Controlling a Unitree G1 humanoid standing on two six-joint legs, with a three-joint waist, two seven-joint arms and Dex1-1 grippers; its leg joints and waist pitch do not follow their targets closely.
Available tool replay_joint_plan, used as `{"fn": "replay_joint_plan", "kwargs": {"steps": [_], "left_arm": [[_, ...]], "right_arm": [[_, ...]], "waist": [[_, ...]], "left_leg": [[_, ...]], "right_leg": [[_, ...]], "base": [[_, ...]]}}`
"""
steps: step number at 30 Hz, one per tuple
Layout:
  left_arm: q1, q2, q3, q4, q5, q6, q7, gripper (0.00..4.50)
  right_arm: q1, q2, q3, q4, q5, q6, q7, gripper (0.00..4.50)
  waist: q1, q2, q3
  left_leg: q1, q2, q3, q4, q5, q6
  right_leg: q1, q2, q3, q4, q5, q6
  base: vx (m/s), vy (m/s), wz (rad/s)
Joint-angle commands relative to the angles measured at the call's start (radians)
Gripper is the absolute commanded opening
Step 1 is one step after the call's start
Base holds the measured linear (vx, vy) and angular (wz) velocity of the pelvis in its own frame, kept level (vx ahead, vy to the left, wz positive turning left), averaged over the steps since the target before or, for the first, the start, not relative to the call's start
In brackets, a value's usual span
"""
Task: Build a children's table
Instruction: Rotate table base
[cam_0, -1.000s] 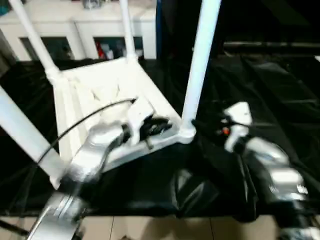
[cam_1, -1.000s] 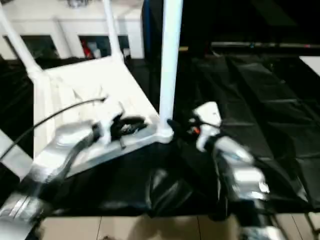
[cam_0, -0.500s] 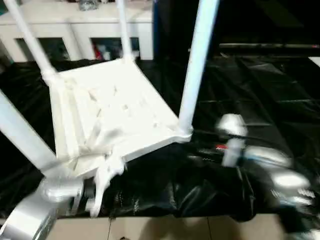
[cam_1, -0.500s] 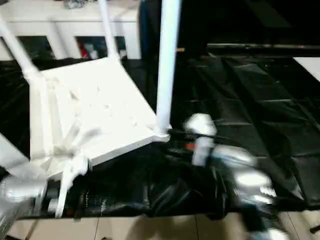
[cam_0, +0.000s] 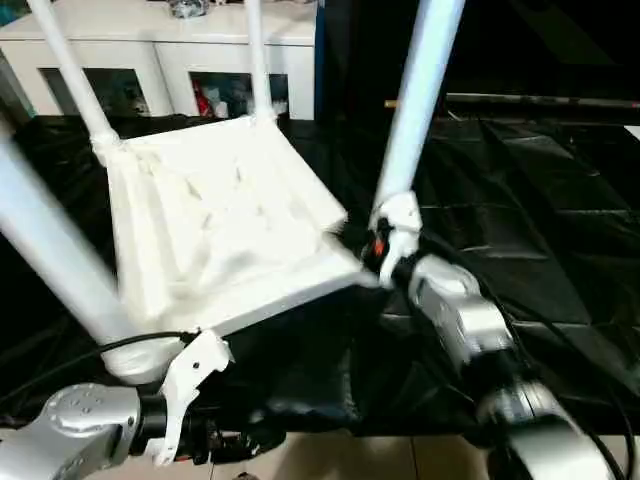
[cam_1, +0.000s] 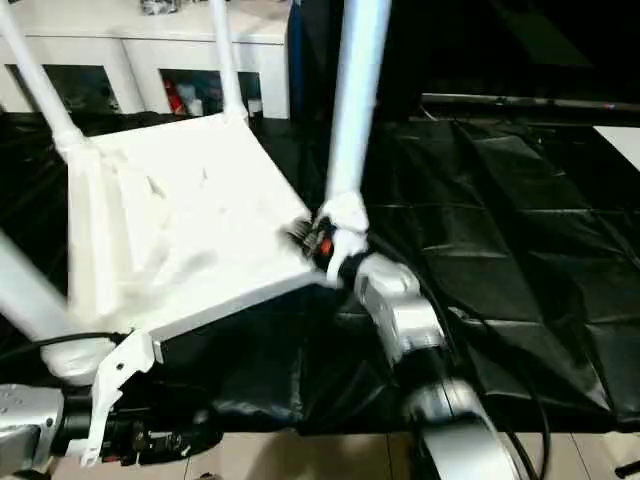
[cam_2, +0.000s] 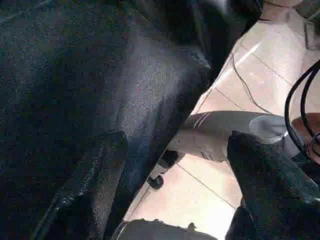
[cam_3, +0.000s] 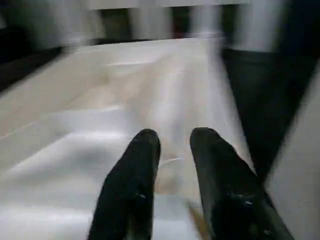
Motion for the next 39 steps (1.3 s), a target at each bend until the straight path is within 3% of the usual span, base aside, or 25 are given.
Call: {"fn": "replay_joint_plan", "kwargs": {"steps": [1,6,11,14,18,21,23,25,27,29,31,33,34,39], "left_arm": [[0.004,-0.001,0.01,-0.024,-0.001,-0.005,0.014,4.05],[0.005,-0.002,0.001,-0.016,-0.001,-0.029,0.018,4.49],[0.013,-0.016,0.036,0.009,-0.012,-0.087,0.017,4.5],[0.03,-0.054,0.113,0.034,-0.062,-0.137,0.01,4.5],[0.049,-0.058,0.174,0.059,-0.091,-0.169,-0.004,4.5],[0.106,0.021,0.251,0.083,-0.112,-0.186,-0.09,4.5],[0.123,0.045,0.274,0.089,-0.119,-0.188,-0.118,4.5],[0.156,0.106,0.323,0.109,-0.123,-0.196,-0.18,4.5],[0.15,0.13,0.367,0.145,-0.108,-0.242,-0.193,4.5],[0.067,0.111,0.426,0.212,-0.13,-0.288,-0.163,4.5],[0.002,0.101,0.456,0.259,-0.156,-0.305,-0.15,4.5],[-0.037,0.104,0.467,0.294,-0.174,-0.309,-0.159,4.5],[-0.051,0.109,0.468,0.311,-0.179,-0.309,-0.168,4.5],[-0.101,0.099,0.446,0.347,-0.211,-0.306,-0.202,4.5]], "right_arm": [[-0.022,-0.026,-0.057,0.065,-0.015,-0.041,-0.103,0.91],[-0.062,-0.027,-0.072,0.153,-0.008,-0.087,-0.13,0.43],[-0.057,-0.009,-0.047,0.139,-0.003,-0.107,-0.002,0.25],[0.01,-0.029,-0.002,0.046,0.008,-0.102,0.157,0.25],[0.095,-0.075,0.039,-0.068,0.022,-0.069,0.269,0.58],[0.192,-0.141,0.062,-0.198,0.045,-0.011,0.379,0.7],[0.213,-0.157,0.063,-0.225,0.05,0.004,0.4,1.0],[0.25,-0.19,0.059,-0.283,0.062,0.036,0.438,1.01],[0.28,-0.216,0.057,-0.334,0.071,0.057,0.463,1.18],[0.322,-0.244,0.074,-0.404,0.089,0.111,0.509,1.42],[0.351,-0.263,0.094,-0.432,0.077,0.132,0.522,1.53],[0.364,-0.269,0.1,-0.434,0.061,0.136,0.509,1.77],[0.369,-0.267,0.095,-0.439,0.066,0.143,0.505,1.77],[0.382,-0.267,0.082,-0.492,0.114,0.182,0.544,2.16]], "waist": [[-0.007,0.01,-0.052],[-0.012,0.003,-0.057],[-0.018,0.001,-0.057],[-0.019,0.0,-0.054],[-0.01,-0.001,-0.052],[-0.004,0.0,-0.049],[-0.006,0.0,-0.046],[-0.003,0.007,-0.045],[-0.007,0.002,-0.044],[-0.006,0.004,-0.044],[0.001,0.007,-0.045],[0.0,0.006,-0.047],[-0.001,0.005,-0.049],[-0.004,0.007,-0.052]], "left_leg": [[0.032,0.033,-0.011,-0.084,-0.303,-0.058],[0.019,0.028,-0.011,-0.078,-0.253,-0.033],[0.015,0.029,-0.011,-0.076,-0.242,-0.01],[0.015,0.032,-0.011,-0.078,-0.253,0.0],[0.02,0.035,-0.011,-0.08,-0.273,0.004],[0.023,0.034,-0.013,-0.082,-0.298,0.0],[0.025,0.035,-0.015,-0.087,-0.333,-0.007],[0.024,0.035,-0.017,-0.087,-0.34,-0.008],[0.027,0.036,-0.017,-0.088,-0.363,-0.012],[0.028,0.036,-0.018,-0.09,-0.359,-0.013],[0.038,0.035,-0.015,-0.086,-0.361,-0.018],[0.026,0.034,-0.02,-0.089,-0.336,-0.024],[0.03,0.034,-0.019,-0.087,-0.338,-0.026],[0.028,0.035,-0.017,-0.084,-0.308,-0.013]], "right_leg": [[0.023,-0.041,0.046,-0.077,-0.223,-0.175],[0.036,-0.039,0.044,-0.069,-0.146,-0.172],[0.039,-0.039,0.043,-0.068,-0.143,-0.188],[0.039,-0.04,0.044,-0.073,-0.164,-0.193],[0.037,-0.036,0.045,-0.076,-0.179,-0.185],[0.034,-0.036,0.046,-0.082,-0.223,-0.175],[0.032,-0.036,0.046,-0.086,-0.269,-0.164],[0.032,-0.038,0.048,-0.089,-0.286,-0.158],[0.028,-0.036,0.048,-0.09,-0.301,-0.158],[0.029,-0.036,0.049,-0.088,-0.283,-0.163],[0.023,-0.033,0.049,-0.088,-0.257,-0.171],[0.036,-0.038,0.047,-0.08,-0.218,-0.188],[0.034,-0.037,0.047,-0.08,-0.211,-0.191],[0.037,-0.039,0.047,-0.076,-0.187,-0.206]], "base": [[0.0,0.0,0.0],[0.0,0.0,0.0],[0.0,0.0,0.0],[0.0,0.0,0.0],[0.0,0.0,0.0],[0.0,0.0,0.0],[0.0,0.0,0.0],[0.0,0.0,0.0],[0.0,0.0,0.0],[0.0,0.0,0.0],[0.0,0.0,0.0],[0.0,0.0,0.0],[0.0,0.0,0.0],[0.0,0.0,0.0]]}}
